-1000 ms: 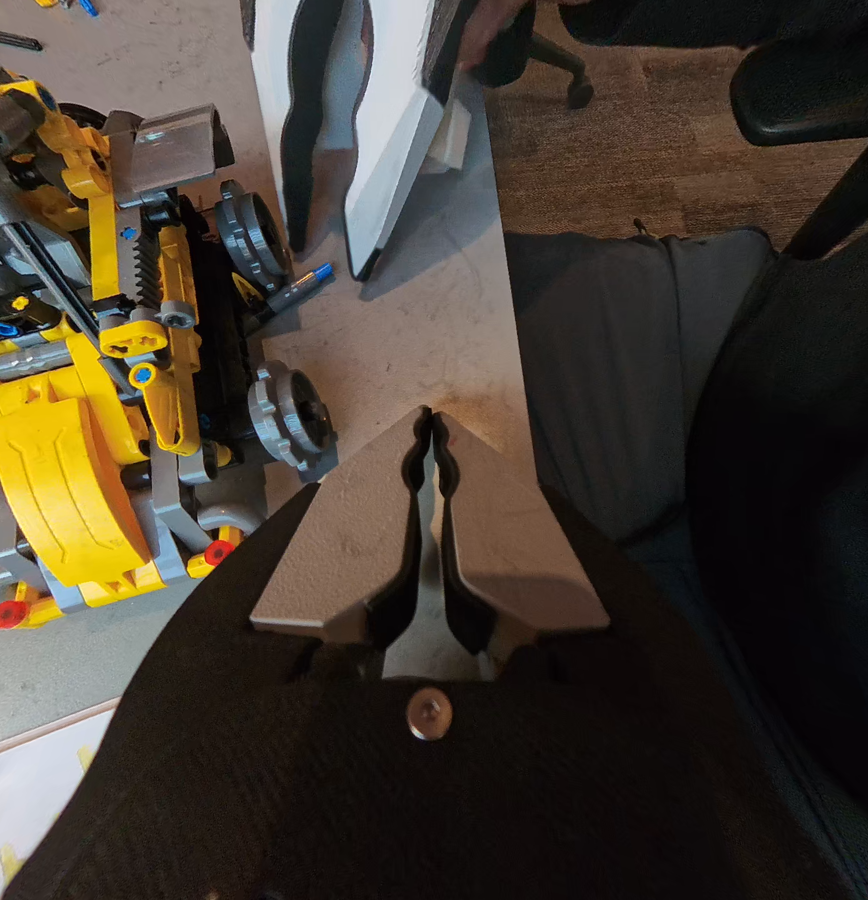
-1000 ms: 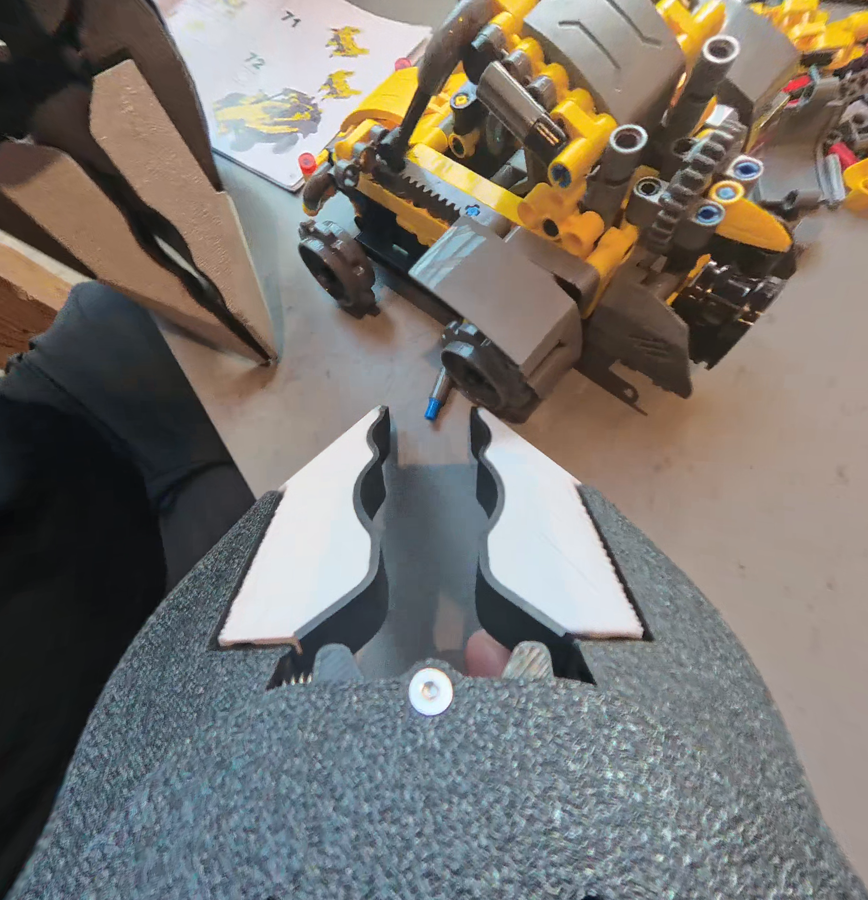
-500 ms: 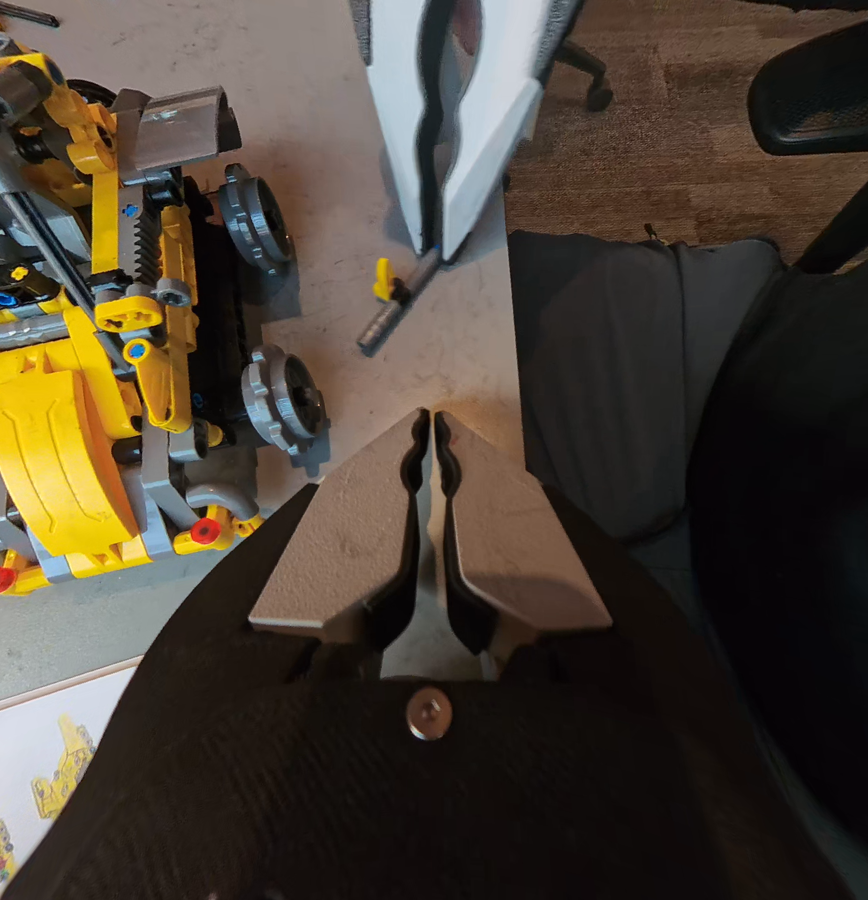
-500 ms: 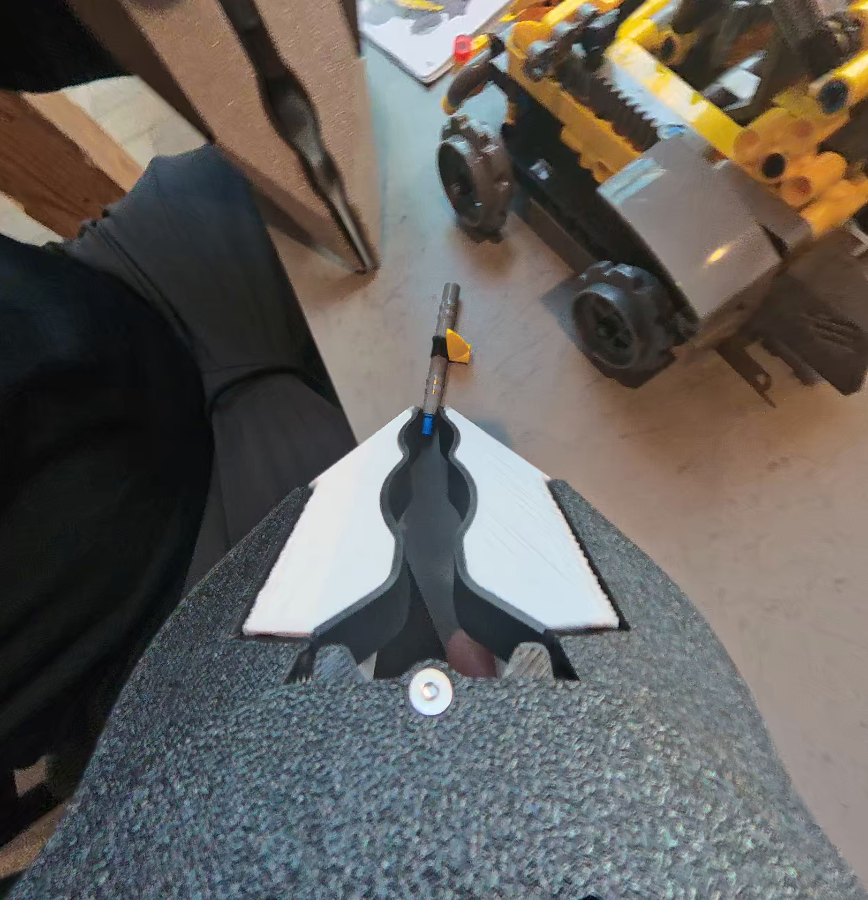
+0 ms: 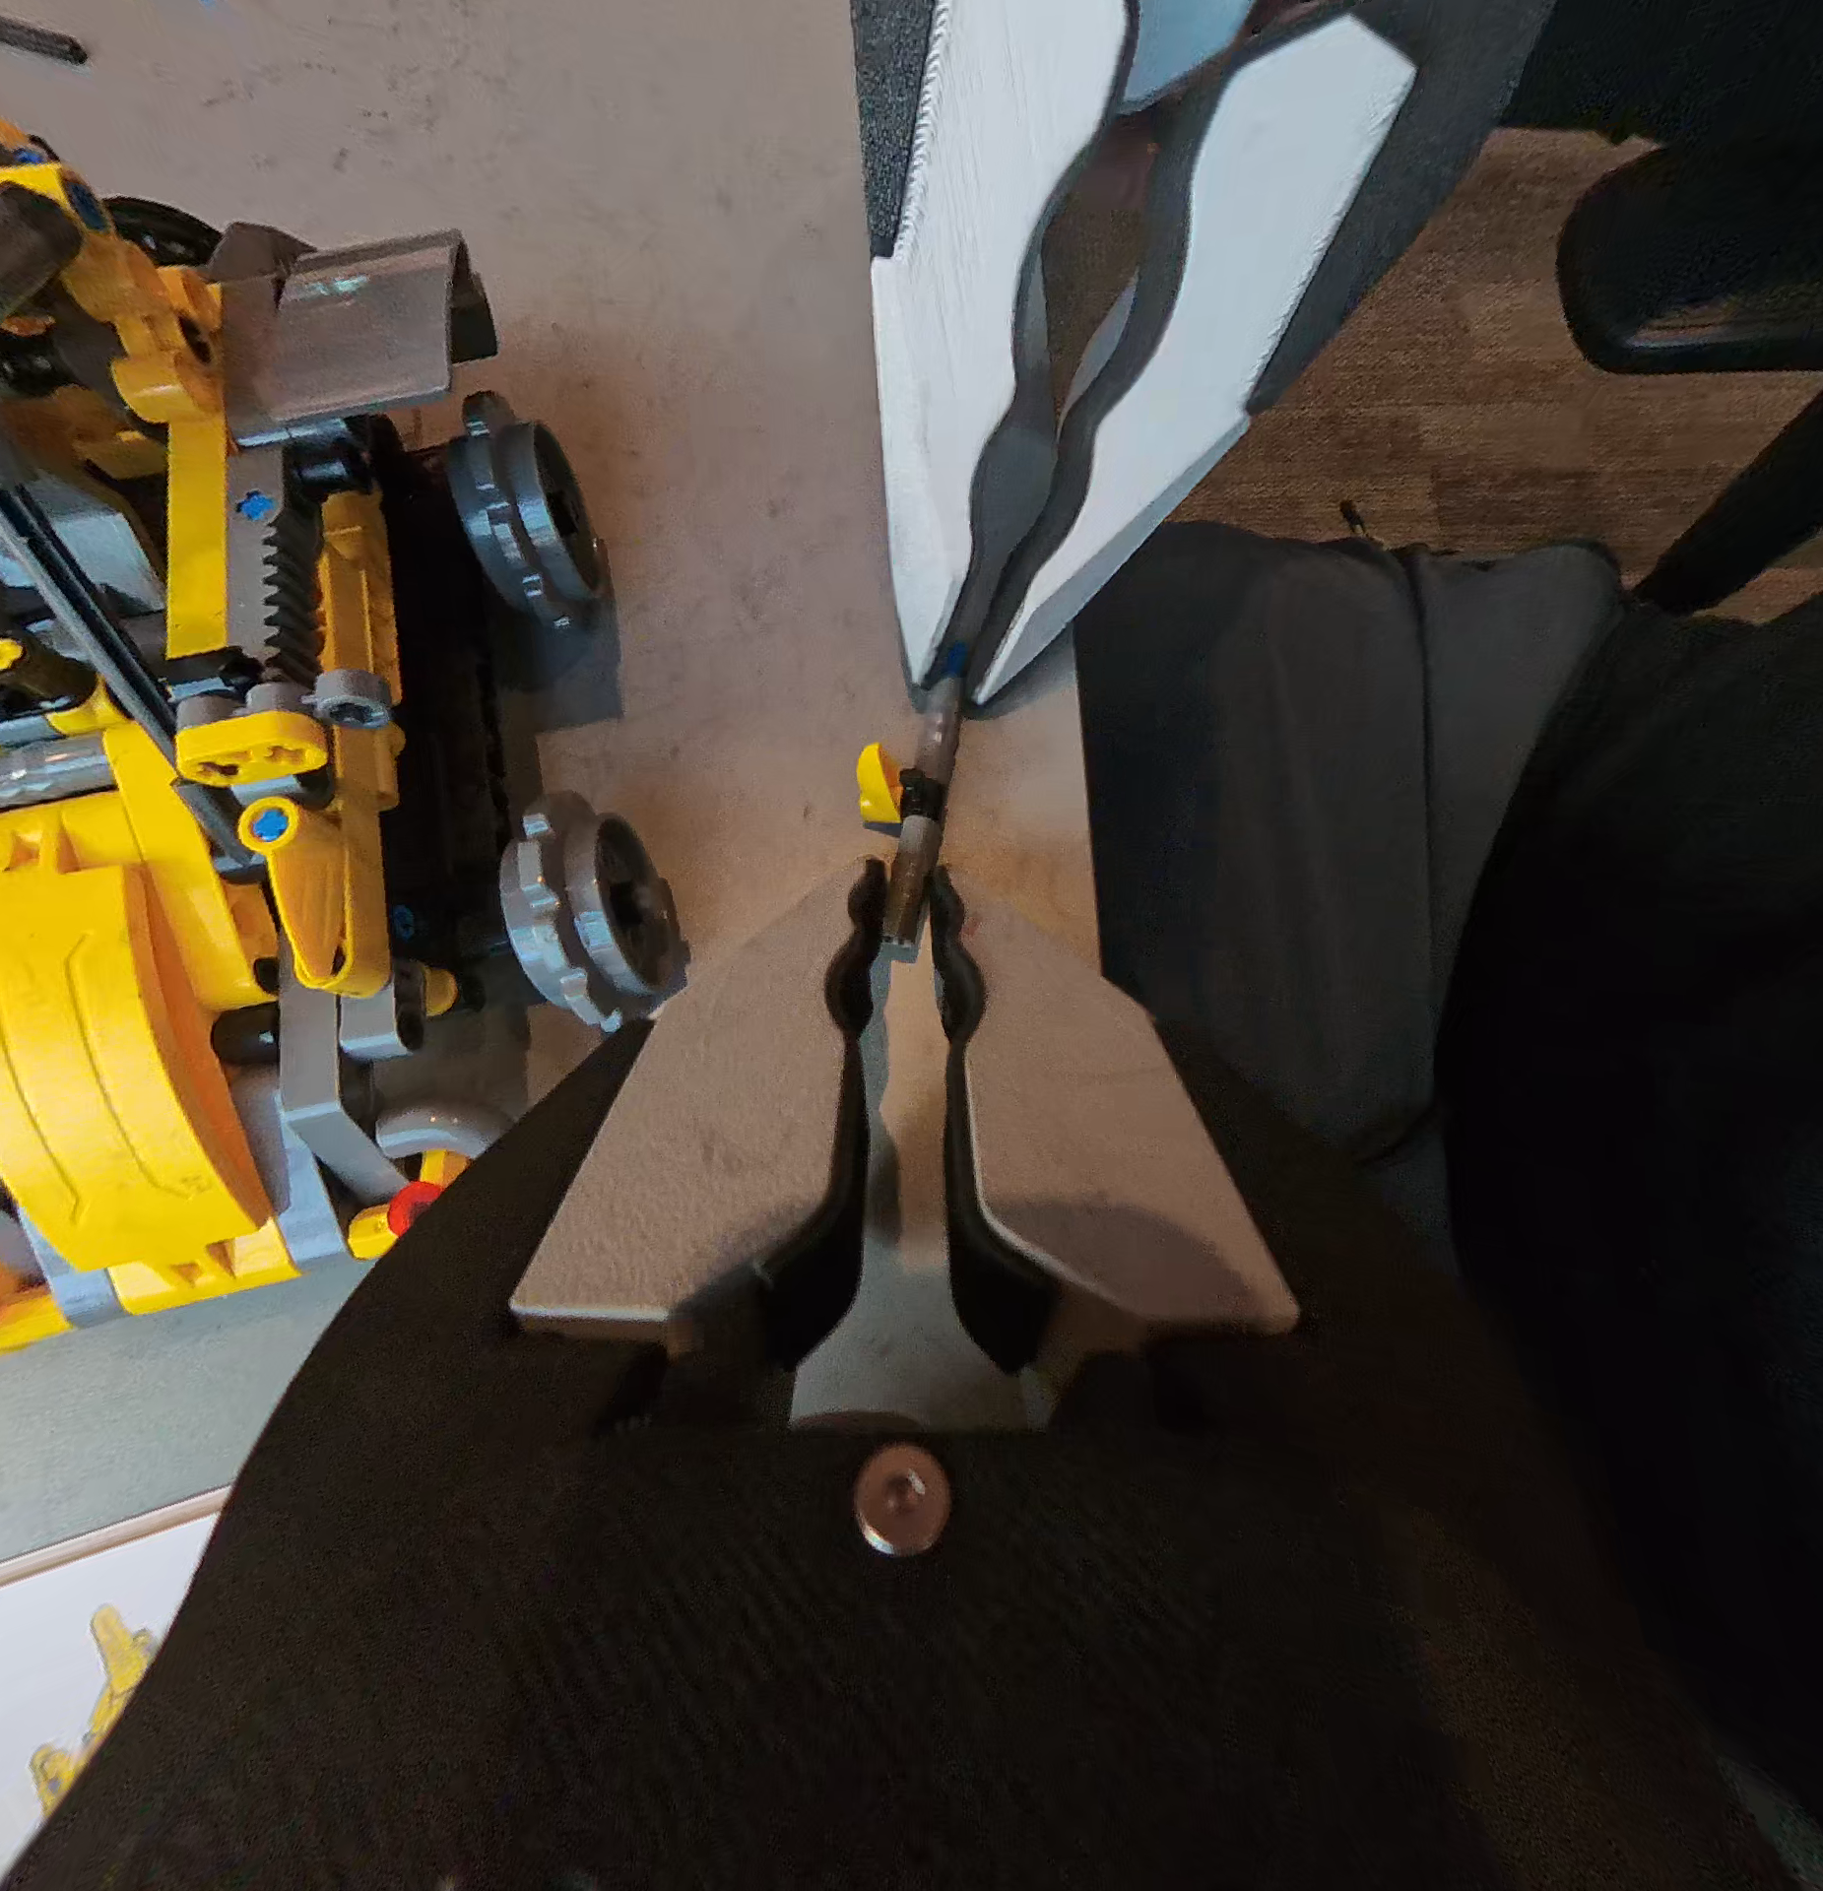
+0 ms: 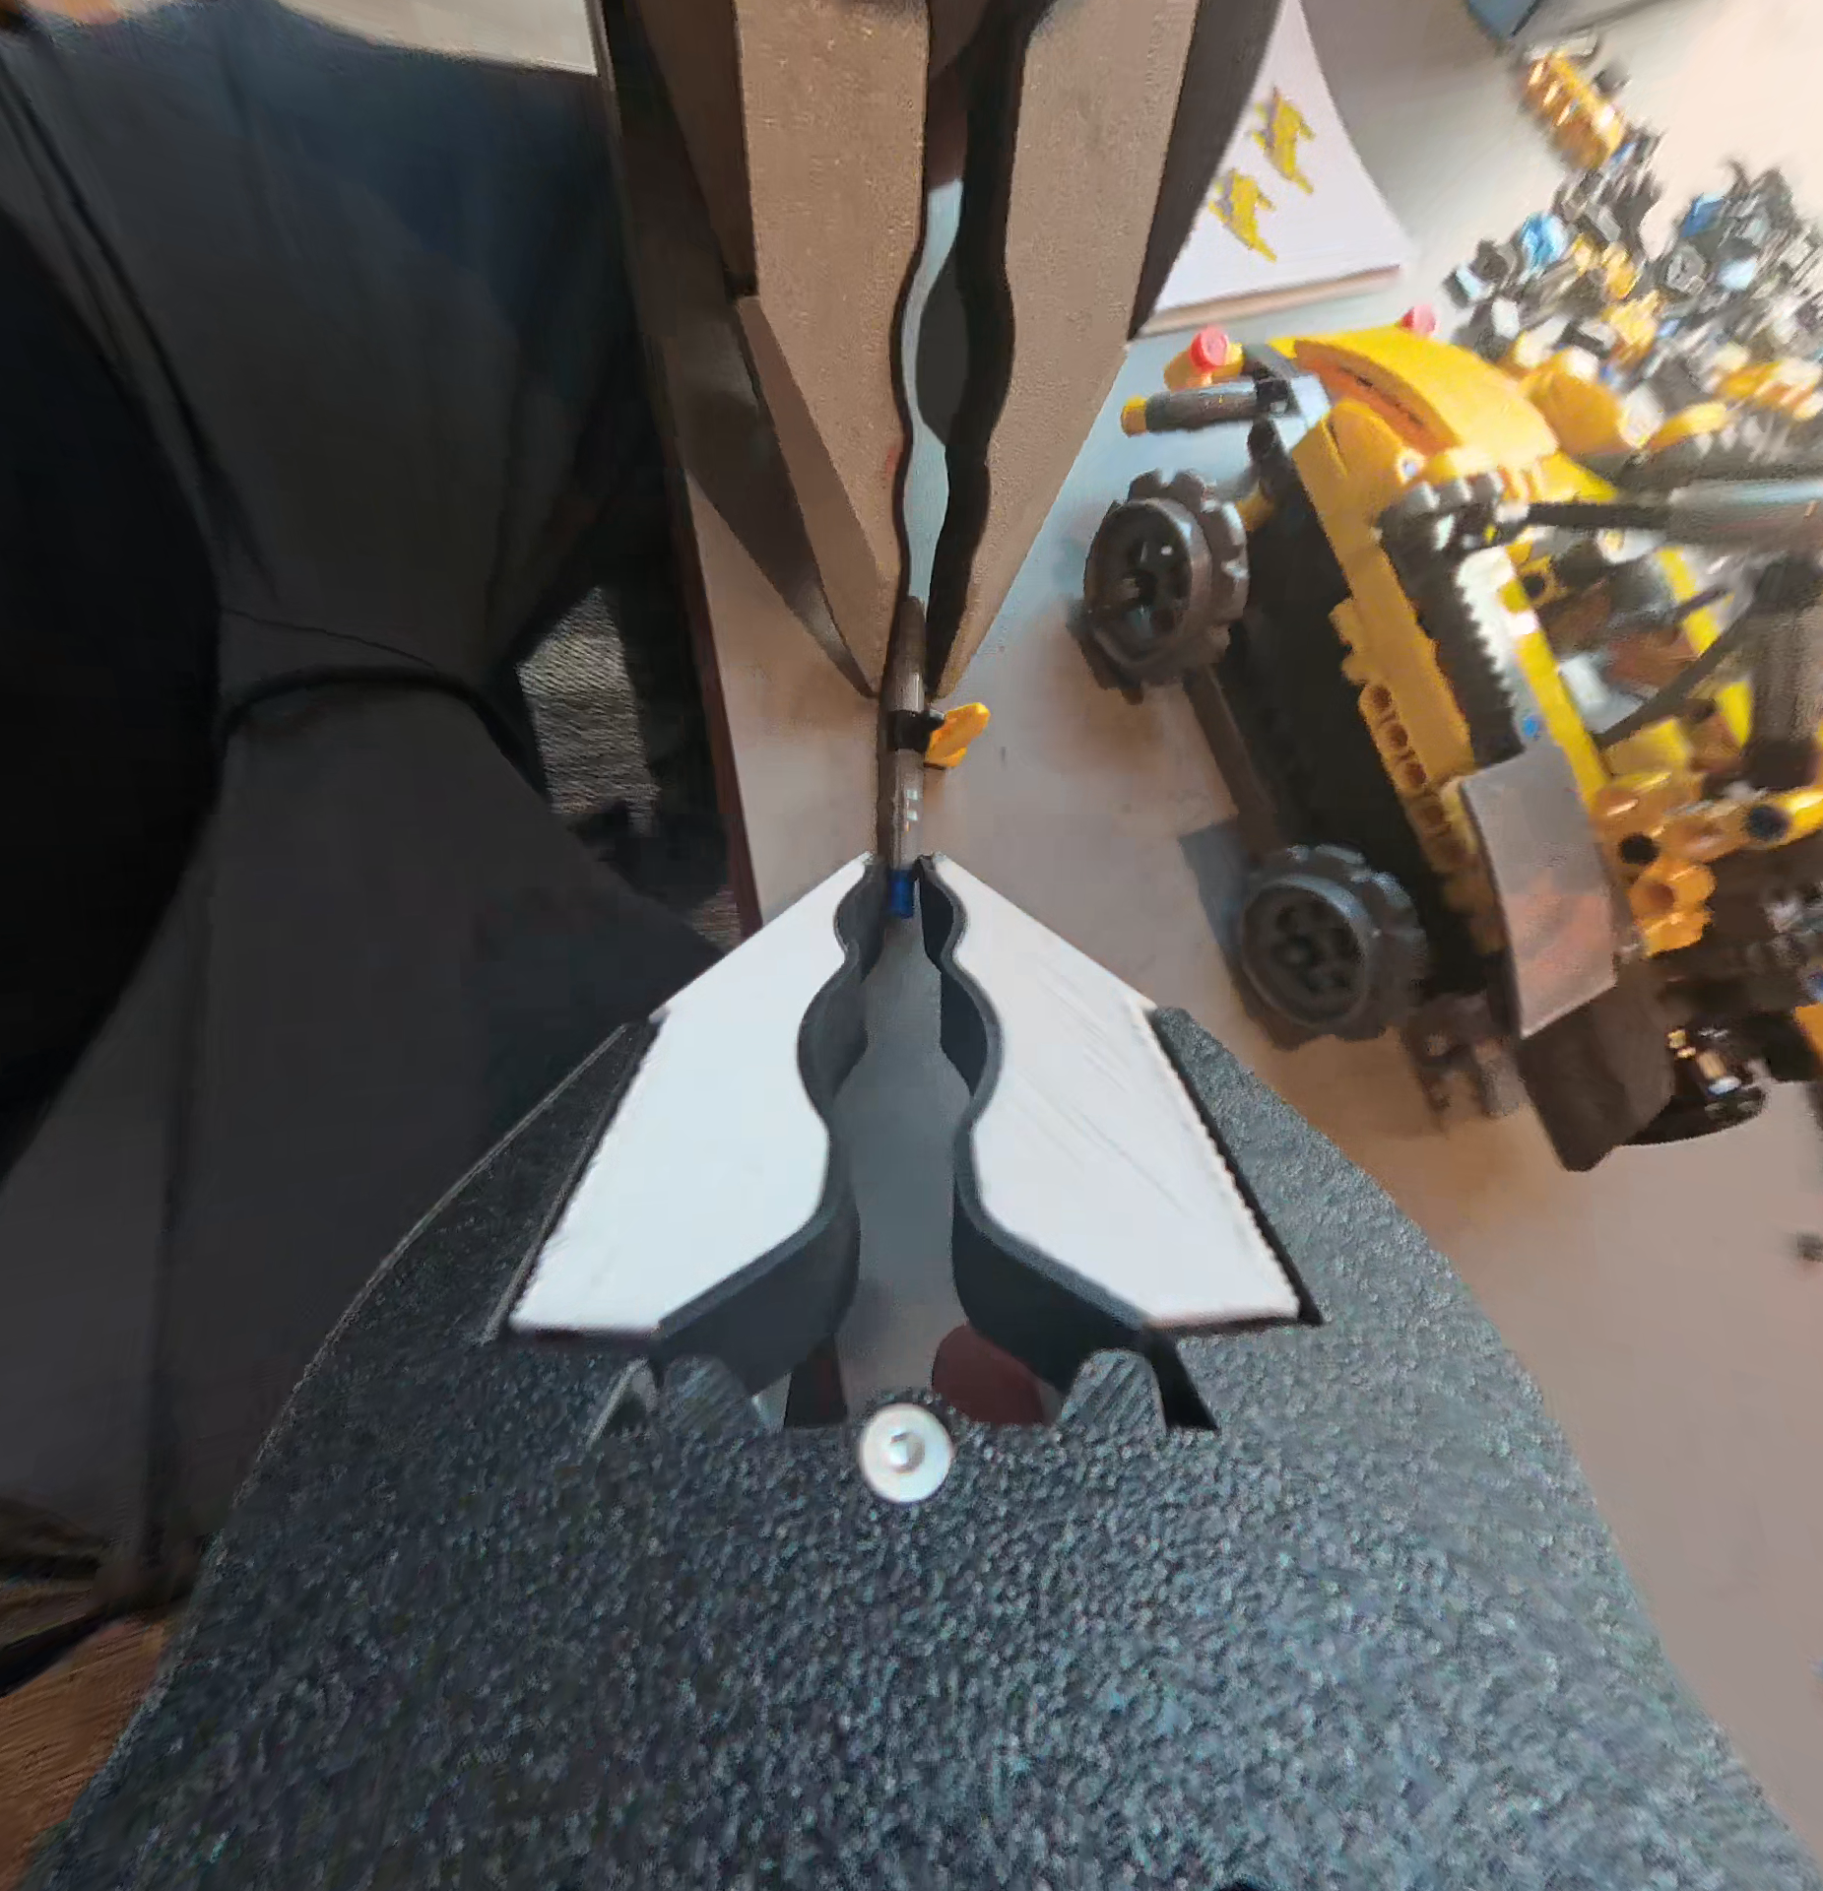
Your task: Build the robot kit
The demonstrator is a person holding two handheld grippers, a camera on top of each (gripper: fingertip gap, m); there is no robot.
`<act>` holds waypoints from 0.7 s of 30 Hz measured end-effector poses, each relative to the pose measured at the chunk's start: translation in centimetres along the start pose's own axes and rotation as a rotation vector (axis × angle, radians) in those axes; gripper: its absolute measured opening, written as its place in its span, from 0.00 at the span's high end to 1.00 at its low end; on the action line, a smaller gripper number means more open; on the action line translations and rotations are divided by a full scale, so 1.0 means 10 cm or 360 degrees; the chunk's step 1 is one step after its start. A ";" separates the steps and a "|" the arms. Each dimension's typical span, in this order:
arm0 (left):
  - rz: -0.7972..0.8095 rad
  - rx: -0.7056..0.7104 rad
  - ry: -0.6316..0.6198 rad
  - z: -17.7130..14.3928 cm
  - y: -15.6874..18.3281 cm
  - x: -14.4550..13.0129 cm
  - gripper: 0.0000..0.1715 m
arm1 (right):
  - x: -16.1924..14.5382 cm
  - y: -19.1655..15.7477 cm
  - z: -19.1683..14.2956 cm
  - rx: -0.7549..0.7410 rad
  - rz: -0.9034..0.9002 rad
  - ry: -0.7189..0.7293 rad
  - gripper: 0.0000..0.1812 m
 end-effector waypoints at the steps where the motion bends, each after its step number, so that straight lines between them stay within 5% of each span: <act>1: 0.0025 0.0022 0.0000 0.00 0.00 0.00 0.97 | 0.01 0.01 0.00 -0.0060 -0.0039 0.0004 0.98; 4: 0.0183 0.0246 -0.0001 -0.03 -0.03 -0.01 0.98 | 0.01 0.05 0.00 -0.0046 0.0038 0.0020 0.94; 11: 0.0993 0.1088 -0.0101 -0.08 -0.06 -0.05 0.98 | 0.17 0.09 0.00 0.0144 0.0274 0.0171 0.81; 16: 0.1281 0.1469 -0.0135 -0.17 -0.14 -0.01 0.98 | 0.31 0.10 0.11 0.0188 0.0268 0.0151 0.84; 21: 0.1282 0.1536 -0.0078 -0.23 -0.10 0.00 0.98 | 0.34 0.15 0.21 0.0022 0.0159 0.0058 0.96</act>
Point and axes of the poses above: each gripper's, where its closed fingertips meet, z out along the fingers, x out of its top, y = z × x across the jaws, the point moved 1 cm from there along -z, back along the fingers, and after that the axes turned 11 degrees about -y, right-handed, at the moved point
